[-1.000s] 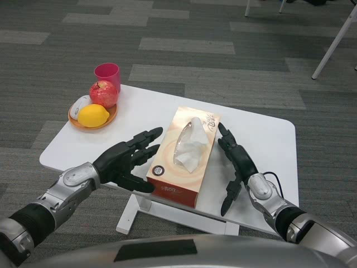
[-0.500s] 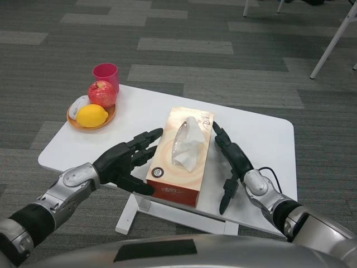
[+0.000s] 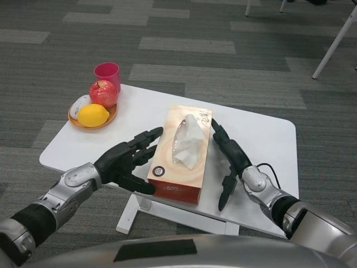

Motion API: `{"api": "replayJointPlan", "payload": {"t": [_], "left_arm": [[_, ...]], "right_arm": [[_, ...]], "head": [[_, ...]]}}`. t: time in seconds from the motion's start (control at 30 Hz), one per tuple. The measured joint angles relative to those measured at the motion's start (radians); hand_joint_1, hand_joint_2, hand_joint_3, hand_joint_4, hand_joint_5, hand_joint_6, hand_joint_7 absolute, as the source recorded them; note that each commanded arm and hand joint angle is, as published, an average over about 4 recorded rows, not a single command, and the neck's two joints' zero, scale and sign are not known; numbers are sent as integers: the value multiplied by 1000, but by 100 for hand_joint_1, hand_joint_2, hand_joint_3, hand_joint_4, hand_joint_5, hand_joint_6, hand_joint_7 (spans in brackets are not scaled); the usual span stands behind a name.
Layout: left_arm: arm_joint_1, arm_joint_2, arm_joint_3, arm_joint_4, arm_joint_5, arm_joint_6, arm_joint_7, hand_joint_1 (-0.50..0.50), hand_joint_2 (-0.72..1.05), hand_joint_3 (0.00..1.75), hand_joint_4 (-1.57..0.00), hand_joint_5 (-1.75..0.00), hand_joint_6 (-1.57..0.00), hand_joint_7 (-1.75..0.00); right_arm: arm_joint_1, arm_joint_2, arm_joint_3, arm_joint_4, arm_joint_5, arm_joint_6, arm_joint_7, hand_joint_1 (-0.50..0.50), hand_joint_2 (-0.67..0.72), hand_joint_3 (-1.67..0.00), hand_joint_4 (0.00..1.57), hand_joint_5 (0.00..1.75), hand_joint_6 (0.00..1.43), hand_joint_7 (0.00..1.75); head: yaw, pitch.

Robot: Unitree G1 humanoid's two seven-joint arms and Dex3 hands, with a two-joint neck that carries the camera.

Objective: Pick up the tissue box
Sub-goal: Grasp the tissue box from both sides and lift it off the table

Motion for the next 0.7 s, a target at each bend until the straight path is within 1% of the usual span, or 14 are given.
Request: {"api": "replayJointPlan", "payload": {"t": [0.3, 0.57, 0.7], "left_arm": [[-1, -20, -5, -1, -2, 0, 3, 50, 87, 0, 0, -10, 0, 0], [-1, -26, 0, -3, -1, 0, 3, 50, 87, 0, 0, -10, 0, 0], [-1, -30, 3, -8, 0, 0, 3, 50, 87, 2, 0, -10, 0, 0]], "right_arm": [[0, 2, -27, 0, 0, 2, -4, -38, 60, 0, 3, 0, 0, 0], [0, 4, -51, 0, -5, 2, 1, -38, 60, 0, 3, 0, 0, 0], [0, 4, -53, 0, -7, 2, -3, -38, 60, 0, 6, 0, 0, 0]], "head": [[0, 0], [-1, 3], [-2, 3]]}}
